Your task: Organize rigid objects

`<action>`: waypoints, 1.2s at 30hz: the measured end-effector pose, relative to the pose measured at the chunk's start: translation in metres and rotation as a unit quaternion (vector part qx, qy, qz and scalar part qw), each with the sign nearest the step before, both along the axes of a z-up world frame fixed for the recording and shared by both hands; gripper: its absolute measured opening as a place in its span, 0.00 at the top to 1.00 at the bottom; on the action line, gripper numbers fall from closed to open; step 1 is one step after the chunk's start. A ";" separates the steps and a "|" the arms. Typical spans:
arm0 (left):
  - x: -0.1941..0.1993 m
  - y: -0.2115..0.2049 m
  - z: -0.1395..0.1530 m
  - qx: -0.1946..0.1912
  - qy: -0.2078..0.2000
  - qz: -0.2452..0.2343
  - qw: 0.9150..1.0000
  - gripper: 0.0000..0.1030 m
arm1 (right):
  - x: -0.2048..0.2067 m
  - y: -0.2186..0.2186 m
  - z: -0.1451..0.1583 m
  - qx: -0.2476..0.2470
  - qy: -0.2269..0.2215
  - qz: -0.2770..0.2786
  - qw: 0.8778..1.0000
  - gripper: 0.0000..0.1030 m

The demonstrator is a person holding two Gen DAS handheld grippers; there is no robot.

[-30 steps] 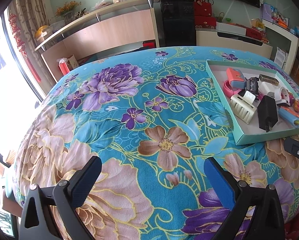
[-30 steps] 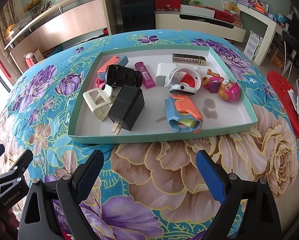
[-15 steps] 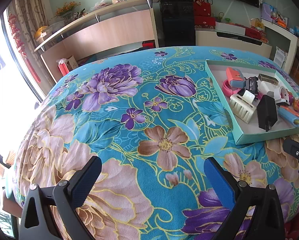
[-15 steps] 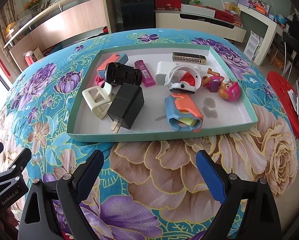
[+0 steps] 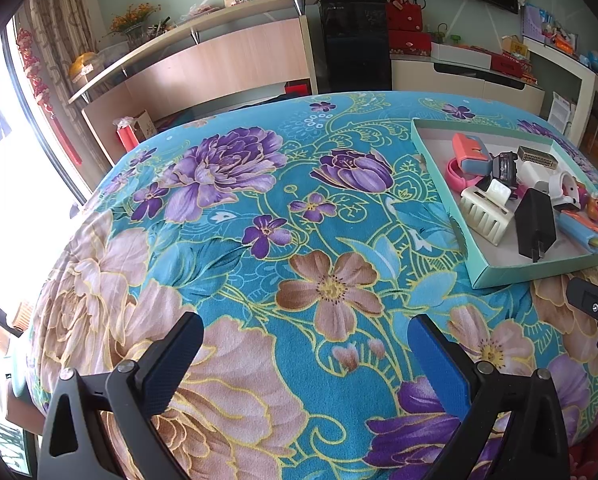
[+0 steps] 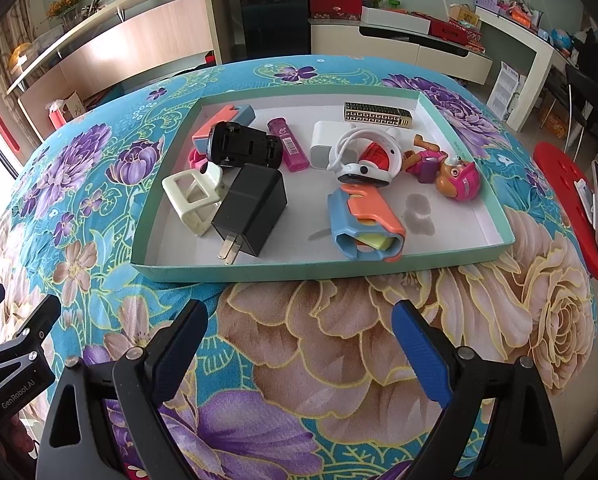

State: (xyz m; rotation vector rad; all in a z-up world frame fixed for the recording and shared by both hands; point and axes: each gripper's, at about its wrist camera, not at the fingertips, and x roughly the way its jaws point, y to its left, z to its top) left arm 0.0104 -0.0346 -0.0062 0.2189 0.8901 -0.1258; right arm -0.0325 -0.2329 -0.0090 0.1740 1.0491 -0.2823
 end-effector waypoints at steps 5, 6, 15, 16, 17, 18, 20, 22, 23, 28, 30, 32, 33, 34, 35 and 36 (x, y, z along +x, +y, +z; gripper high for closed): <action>0.000 0.000 0.000 0.000 0.000 0.000 1.000 0.00 | 0.000 0.000 0.000 0.000 0.001 0.000 1.000 0.09; 0.000 0.000 0.000 0.000 0.000 -0.001 1.000 0.00 | 0.000 0.000 0.000 0.000 0.001 0.000 1.000 0.09; 0.001 0.000 -0.002 0.001 0.003 -0.001 1.000 0.00 | 0.001 0.001 -0.002 -0.003 0.004 0.002 1.000 0.09; 0.001 0.000 -0.002 0.001 0.002 -0.001 1.000 0.00 | 0.001 0.001 -0.002 -0.003 0.005 0.002 1.000 0.09; 0.001 0.000 -0.002 0.001 0.002 -0.001 1.000 0.00 | 0.001 0.002 -0.002 -0.003 0.005 0.003 1.000 0.09; 0.001 0.000 -0.002 0.001 0.002 -0.001 1.000 0.00 | 0.002 0.002 -0.002 -0.004 0.006 0.003 1.000 0.09; 0.001 0.000 -0.002 0.001 0.003 -0.001 1.000 0.00 | 0.002 0.002 -0.002 -0.004 0.005 0.003 1.000 0.09; 0.001 0.001 -0.002 0.001 0.003 -0.001 1.000 0.00 | 0.002 0.002 -0.002 -0.004 0.006 0.003 1.000 0.09; 0.001 0.001 -0.002 0.001 0.003 -0.001 1.000 0.00 | 0.002 0.002 -0.002 -0.004 0.006 0.003 1.000 0.09; 0.001 0.001 -0.002 0.001 0.003 -0.001 1.000 0.00 | 0.002 0.002 -0.002 -0.004 0.006 0.004 1.000 0.09; 0.001 0.001 -0.002 0.001 0.003 -0.001 1.000 0.00 | 0.002 0.002 -0.002 -0.004 0.006 0.004 1.000 0.09; 0.001 0.001 -0.002 0.001 0.003 -0.001 1.000 0.00 | 0.002 0.002 -0.002 -0.004 0.007 0.004 1.000 0.09; 0.001 0.001 -0.003 0.001 0.003 -0.001 1.000 0.00 | 0.002 0.002 -0.002 -0.004 0.007 0.004 1.000 0.09; 0.001 0.001 -0.003 0.001 0.003 -0.001 1.000 0.00 | 0.002 0.002 -0.002 -0.004 0.007 0.004 1.000 0.09; 0.001 0.000 -0.003 0.001 0.003 -0.001 1.000 0.00 | 0.002 0.002 -0.002 -0.004 0.007 0.004 1.000 0.09; 0.001 0.000 -0.003 0.001 0.002 -0.001 1.000 0.00 | 0.002 0.002 -0.002 -0.004 0.007 0.004 1.000 0.09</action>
